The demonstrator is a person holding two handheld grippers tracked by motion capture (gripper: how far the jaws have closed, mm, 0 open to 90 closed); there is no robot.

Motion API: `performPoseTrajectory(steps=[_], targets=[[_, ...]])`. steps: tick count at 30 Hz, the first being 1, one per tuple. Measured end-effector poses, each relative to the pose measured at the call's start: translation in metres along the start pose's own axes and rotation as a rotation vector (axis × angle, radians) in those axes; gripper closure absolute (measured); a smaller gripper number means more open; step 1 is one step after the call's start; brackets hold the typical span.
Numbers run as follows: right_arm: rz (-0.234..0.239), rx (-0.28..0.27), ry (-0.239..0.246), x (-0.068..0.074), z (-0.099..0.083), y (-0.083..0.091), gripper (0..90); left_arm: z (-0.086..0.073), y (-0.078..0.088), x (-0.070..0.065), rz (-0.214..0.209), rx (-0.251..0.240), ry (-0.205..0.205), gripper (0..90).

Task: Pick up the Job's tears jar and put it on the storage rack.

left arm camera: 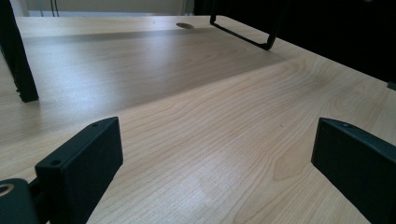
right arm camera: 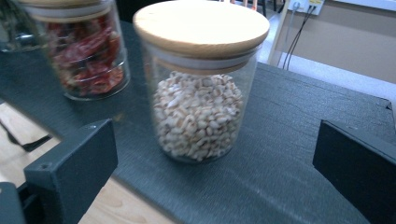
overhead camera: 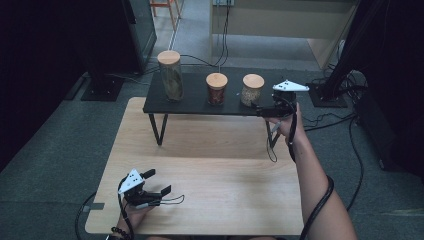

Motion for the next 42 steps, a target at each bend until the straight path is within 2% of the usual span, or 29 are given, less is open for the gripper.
performPoseTrajectory(steps=[24,35,42], targets=[[0.039,-0.025,0.085,0.02,-0.009,0.06,0.0,0.0,0.0,-0.001,0.002,0.0,-0.006,2.1],[0.043,-0.032,0.095,0.028,-0.019,0.087,0.0,0.0,0.0,-0.001,0.001,0.003,-0.011,2.1],[0.039,-0.024,0.106,0.03,-0.027,0.097,0.0,0.0,0.0,-0.002,0.001,0.003,-0.014,2.1]])
Point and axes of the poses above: each handheld gripper's, and its own axes: y roughly backward along the jaws, z roughly out of its top, x roughly to its left, the point moved 9 cm from there along -y, roughly forward along the jaws, and after that the axes turned 11 degrees about -x, right-handed, at the moved point
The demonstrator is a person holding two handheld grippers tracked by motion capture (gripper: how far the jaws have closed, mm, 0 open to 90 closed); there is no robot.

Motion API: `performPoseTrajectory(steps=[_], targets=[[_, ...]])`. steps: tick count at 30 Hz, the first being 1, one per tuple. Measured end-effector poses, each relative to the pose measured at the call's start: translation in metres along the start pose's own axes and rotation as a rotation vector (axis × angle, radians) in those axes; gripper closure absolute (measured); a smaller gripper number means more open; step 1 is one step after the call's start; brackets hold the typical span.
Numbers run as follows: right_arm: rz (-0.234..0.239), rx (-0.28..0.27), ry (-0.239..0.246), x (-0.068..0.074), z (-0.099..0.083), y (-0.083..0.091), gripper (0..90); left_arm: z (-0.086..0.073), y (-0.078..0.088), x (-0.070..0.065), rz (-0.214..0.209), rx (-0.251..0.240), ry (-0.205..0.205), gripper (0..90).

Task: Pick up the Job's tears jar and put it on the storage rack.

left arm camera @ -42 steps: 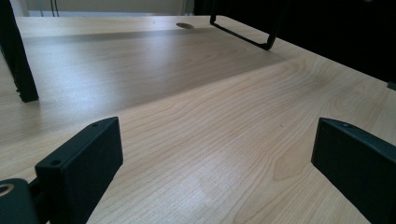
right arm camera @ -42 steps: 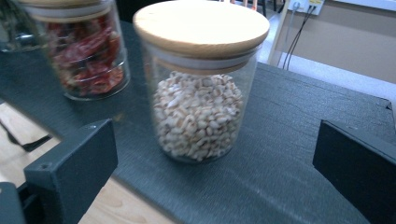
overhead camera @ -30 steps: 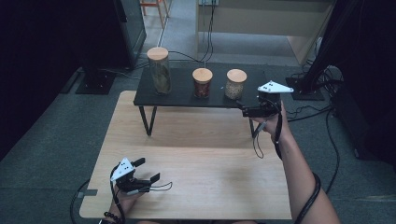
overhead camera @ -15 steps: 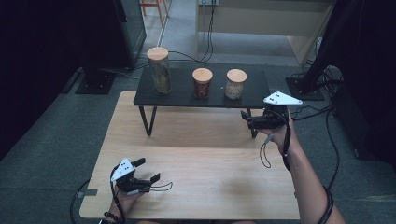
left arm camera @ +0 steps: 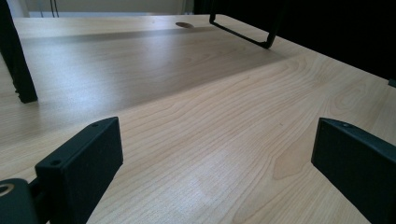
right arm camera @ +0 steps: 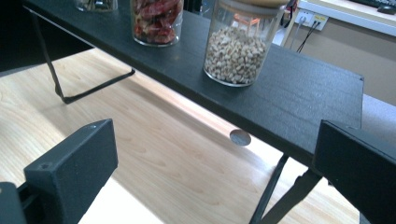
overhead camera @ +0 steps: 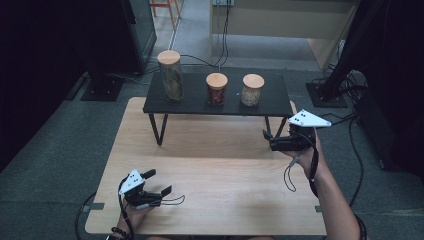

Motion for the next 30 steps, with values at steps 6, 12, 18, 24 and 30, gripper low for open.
performPoseTrajectory(steps=[6,12,18,24,30], targets=[[0.0,0.006,-0.006,0.001,-0.007,0.006,0.0,0.0,0.0,0.0,-0.001,0.001,0.0,2.1],[-0.003,0.006,-0.014,0.001,-0.014,0.012,0.0,0.0,0.0,0.0,-0.001,0.0,0.001,2.1],[-0.002,0.012,-0.005,0.002,-0.02,0.018,0.0,0.0,0.0,0.0,0.0,-0.002,0.002,2.1],[0.001,0.007,-0.019,0.001,-0.029,0.027,0.0,0.0,0.0,0.0,-0.001,0.001,0.0,2.1],[0.0,0.013,-0.019,0.002,-0.035,0.033,0.0,0.0,-0.001,0.0,0.0,-0.002,0.007,2.1]])
Point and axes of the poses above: each handheld gripper's, and its own axes: y roughly backward along the jaws, z roughly out of its top, x roughly to its left, the point moved 9 cm from there along -y, roughly forward along the jaws, and after that the axes turned 11 degrees about -x, right-handed, at the moved point
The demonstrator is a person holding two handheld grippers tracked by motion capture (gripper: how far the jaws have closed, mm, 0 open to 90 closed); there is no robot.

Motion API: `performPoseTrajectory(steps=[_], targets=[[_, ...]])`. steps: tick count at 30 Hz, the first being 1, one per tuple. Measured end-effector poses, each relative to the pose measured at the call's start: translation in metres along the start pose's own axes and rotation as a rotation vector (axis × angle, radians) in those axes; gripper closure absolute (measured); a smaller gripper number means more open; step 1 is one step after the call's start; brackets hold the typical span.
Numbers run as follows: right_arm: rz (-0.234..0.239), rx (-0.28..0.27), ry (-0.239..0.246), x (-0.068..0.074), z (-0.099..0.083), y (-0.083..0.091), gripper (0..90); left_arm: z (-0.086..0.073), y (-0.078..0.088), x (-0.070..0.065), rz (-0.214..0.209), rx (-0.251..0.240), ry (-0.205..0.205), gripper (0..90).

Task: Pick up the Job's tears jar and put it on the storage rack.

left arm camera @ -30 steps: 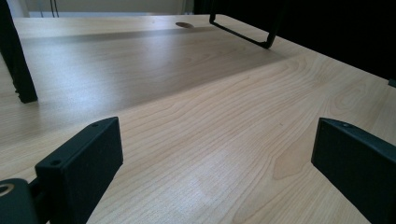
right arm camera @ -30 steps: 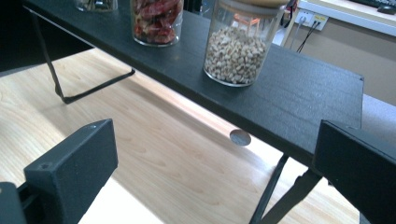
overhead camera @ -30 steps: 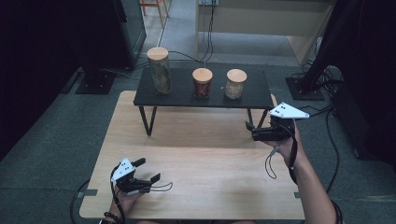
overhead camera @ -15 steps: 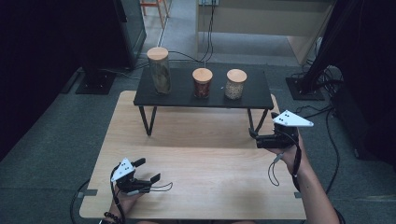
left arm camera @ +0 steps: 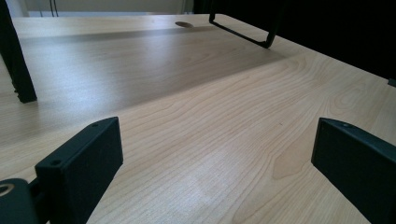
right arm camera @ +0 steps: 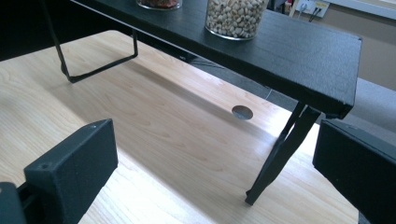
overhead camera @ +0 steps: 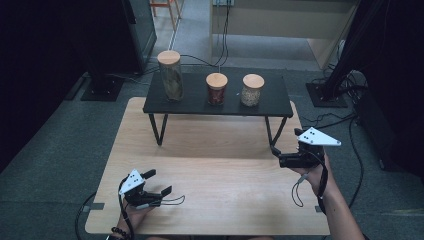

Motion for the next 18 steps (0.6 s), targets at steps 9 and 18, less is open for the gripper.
performPoseTrajectory(steps=[9,18], targets=[[0.001,0.007,-0.006,-0.001,-0.012,0.006,0.0,0.0,0.0,0.0,-0.001,0.006,-0.004,2.1],[0.006,0.015,-0.007,0.001,-0.024,0.011,0.0,0.0,0.0,0.0,-0.002,0.007,-0.006,2.1]])
Point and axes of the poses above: each handheld gripper's, and its own axes: y roughly backward along the jaws, z roughly out of its top, x roughly to its left, the point moved 9 cm from there along -y, roughly forward along the jaws, and after that the axes turned 11 degrees about -x, right-handed, at the moved point
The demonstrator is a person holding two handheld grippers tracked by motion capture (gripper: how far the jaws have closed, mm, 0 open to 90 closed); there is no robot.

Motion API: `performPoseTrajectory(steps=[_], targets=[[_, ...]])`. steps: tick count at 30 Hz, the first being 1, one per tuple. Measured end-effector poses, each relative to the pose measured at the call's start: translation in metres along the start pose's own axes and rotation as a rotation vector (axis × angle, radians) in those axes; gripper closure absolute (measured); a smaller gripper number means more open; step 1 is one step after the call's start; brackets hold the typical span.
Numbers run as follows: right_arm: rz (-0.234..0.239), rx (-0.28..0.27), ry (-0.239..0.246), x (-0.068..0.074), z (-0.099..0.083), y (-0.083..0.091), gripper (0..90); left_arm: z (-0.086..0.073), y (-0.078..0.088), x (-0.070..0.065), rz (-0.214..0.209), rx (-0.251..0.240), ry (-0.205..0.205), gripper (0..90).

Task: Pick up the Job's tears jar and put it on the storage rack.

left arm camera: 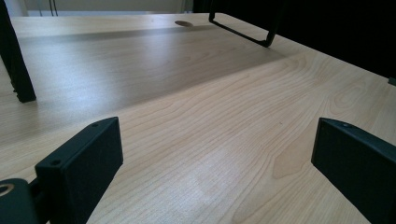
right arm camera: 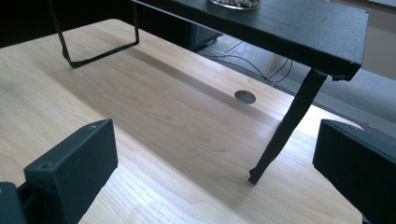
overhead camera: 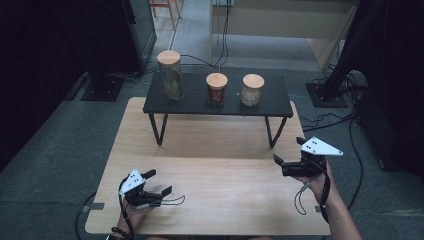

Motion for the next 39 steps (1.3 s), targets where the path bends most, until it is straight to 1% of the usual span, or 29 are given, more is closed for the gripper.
performPoseTrajectory(steps=[5,7,13,22,27,33,39], targets=[[0.001,-0.006,-0.007,0.003,-0.007,0.001,0.0,0.0,0.0,0.0,0.0,-0.001,-0.002,2.1],[0.004,-0.006,-0.002,0.005,-0.011,0.001,0.0,0.0,0.0,0.0,0.0,-0.002,-0.002,2.1],[0.011,-0.008,-0.019,0.008,-0.023,0.001,0.0,0.0,0.0,0.0,-0.001,-0.001,-0.004,2.1],[0.006,0.013,-0.034,0.01,-0.034,0.0,0.0,0.0,0.0,-0.001,0.0,0.0,-0.004,2.1],[0.021,-0.008,-0.047,0.011,-0.041,0.001,0.0,0.0,0.0,-0.001,0.0,0.0,-0.004,2.1],[0.029,0.0,-0.037,0.013,-0.047,0.001,0.0,0.0,0.0,-0.001,0.0,0.0,-0.004,2.1],[0.031,0.008,-0.05,0.015,-0.056,0.001,0.0,0.0,0.0,-0.001,0.001,0.0,-0.005,2.1]])
Point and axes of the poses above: each handheld gripper's, and its own axes: y roughly backward along the jaws, z roughly out of its top, x roughly to its left, the point moved 9 cm from there along -y, roughly forward along the jaws, and after that the axes turned 11 degrees about -x, right-handed, at the moved point
